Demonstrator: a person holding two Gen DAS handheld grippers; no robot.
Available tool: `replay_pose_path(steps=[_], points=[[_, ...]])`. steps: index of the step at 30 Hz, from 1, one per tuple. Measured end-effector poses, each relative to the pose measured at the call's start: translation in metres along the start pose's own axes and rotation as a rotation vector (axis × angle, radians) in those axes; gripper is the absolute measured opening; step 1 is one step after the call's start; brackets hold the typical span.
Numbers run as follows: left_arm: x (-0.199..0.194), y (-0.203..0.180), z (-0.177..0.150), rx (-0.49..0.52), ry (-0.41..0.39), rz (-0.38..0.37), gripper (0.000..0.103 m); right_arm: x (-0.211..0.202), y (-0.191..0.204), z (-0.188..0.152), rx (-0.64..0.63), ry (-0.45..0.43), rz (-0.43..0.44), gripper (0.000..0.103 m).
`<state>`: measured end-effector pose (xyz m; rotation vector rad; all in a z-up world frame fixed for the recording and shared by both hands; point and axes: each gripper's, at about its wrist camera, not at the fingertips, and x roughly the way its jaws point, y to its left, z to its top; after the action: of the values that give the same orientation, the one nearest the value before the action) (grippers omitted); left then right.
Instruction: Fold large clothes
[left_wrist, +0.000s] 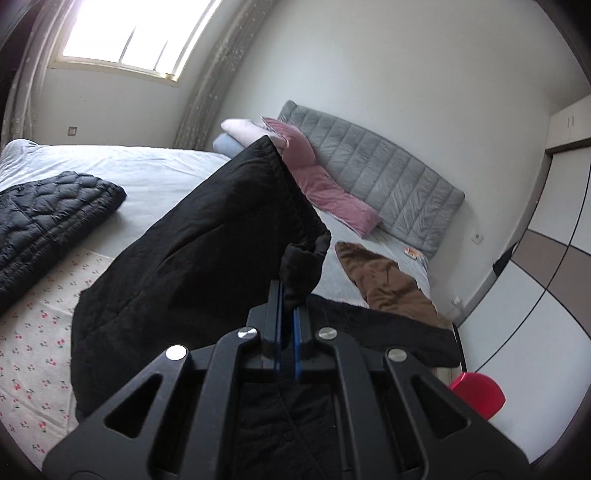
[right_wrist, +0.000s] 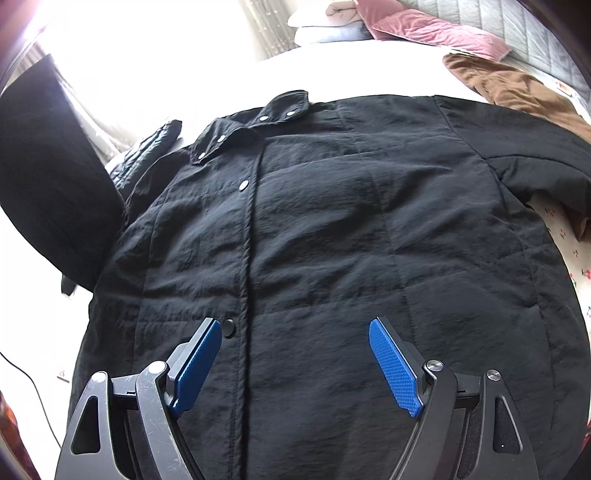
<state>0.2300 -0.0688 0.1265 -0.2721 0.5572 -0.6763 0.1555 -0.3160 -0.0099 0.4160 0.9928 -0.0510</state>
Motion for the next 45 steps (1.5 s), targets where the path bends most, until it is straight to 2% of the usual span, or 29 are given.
replay_pose_path(steps=[5,7,9,10,11,14,17,20,23,25,28,32,33,35,36,37,39,40,42,43,45], points=[[0.042,-0.016,-0.038,0.004,0.138,-0.031,0.005,-0.002,-0.011,0.003,0.036,-0.012,0.008,0.083],[0.058,-0.019,-0.055,0.021,0.223,-0.062,0.008,-0.001,-0.014,0.004,0.045,-0.014,0.007,0.083],[0.071,-0.022,-0.070,0.042,0.320,-0.059,0.021,-0.001,-0.016,0.004,0.051,-0.015,0.005,0.083],[0.072,-0.023,-0.073,0.046,0.344,-0.050,0.036,0.000,-0.018,0.004,0.054,-0.013,0.005,0.083],[0.069,-0.021,-0.074,0.043,0.349,-0.045,0.049,0.000,-0.019,0.004,0.058,-0.009,0.005,0.083],[0.040,-0.003,-0.054,0.034,0.272,-0.024,0.063,-0.004,-0.023,0.003,0.067,-0.009,0.011,0.083],[0.016,0.035,-0.025,0.002,0.236,0.041,0.064,-0.008,-0.026,0.003,0.081,-0.008,0.022,0.083],[-0.004,0.084,-0.004,0.002,0.202,0.166,0.066,-0.016,-0.025,0.004,0.094,-0.008,0.058,0.083],[-0.012,0.134,0.005,0.026,0.183,0.291,0.067,-0.020,-0.019,0.011,0.132,0.004,0.133,0.083],[-0.010,0.172,0.009,0.002,0.192,0.363,0.067,-0.012,-0.011,0.021,0.146,0.039,0.188,0.083],[0.004,0.219,0.005,-0.085,0.222,0.398,0.067,0.011,0.004,0.041,0.124,0.087,0.168,0.083],[0.027,0.246,-0.012,-0.168,0.246,0.391,0.067,0.061,0.025,0.067,0.078,0.087,0.106,0.082],[0.034,0.244,-0.016,-0.178,0.247,0.376,0.067,0.076,0.028,0.072,0.083,0.090,0.075,0.080],[0.039,0.240,-0.020,-0.185,0.234,0.341,0.064,0.092,0.033,0.077,0.095,0.070,0.033,0.042],[0.040,0.236,-0.020,-0.177,0.229,0.329,0.061,0.093,0.038,0.082,0.086,0.057,0.022,0.015],[0.041,0.231,-0.019,-0.161,0.224,0.312,0.054,0.084,0.045,0.088,0.060,0.006,0.024,0.009],[0.043,0.221,-0.012,-0.130,0.204,0.274,0.046,0.057,0.054,0.102,-0.009,-0.126,0.043,0.008],[0.045,0.214,-0.009,-0.106,0.194,0.255,0.044,0.042,0.056,0.109,-0.037,-0.192,0.029,0.008],[0.056,0.203,-0.005,-0.061,0.191,0.232,0.042,0.031,0.055,0.123,-0.071,-0.257,-0.046,0.008],[0.065,0.198,-0.005,-0.037,0.202,0.231,0.042,0.036,0.053,0.127,-0.082,-0.249,-0.083,0.008],[0.093,0.195,-0.007,-0.012,0.244,0.232,0.042,0.061,0.045,0.131,-0.091,-0.171,-0.146,0.008]])
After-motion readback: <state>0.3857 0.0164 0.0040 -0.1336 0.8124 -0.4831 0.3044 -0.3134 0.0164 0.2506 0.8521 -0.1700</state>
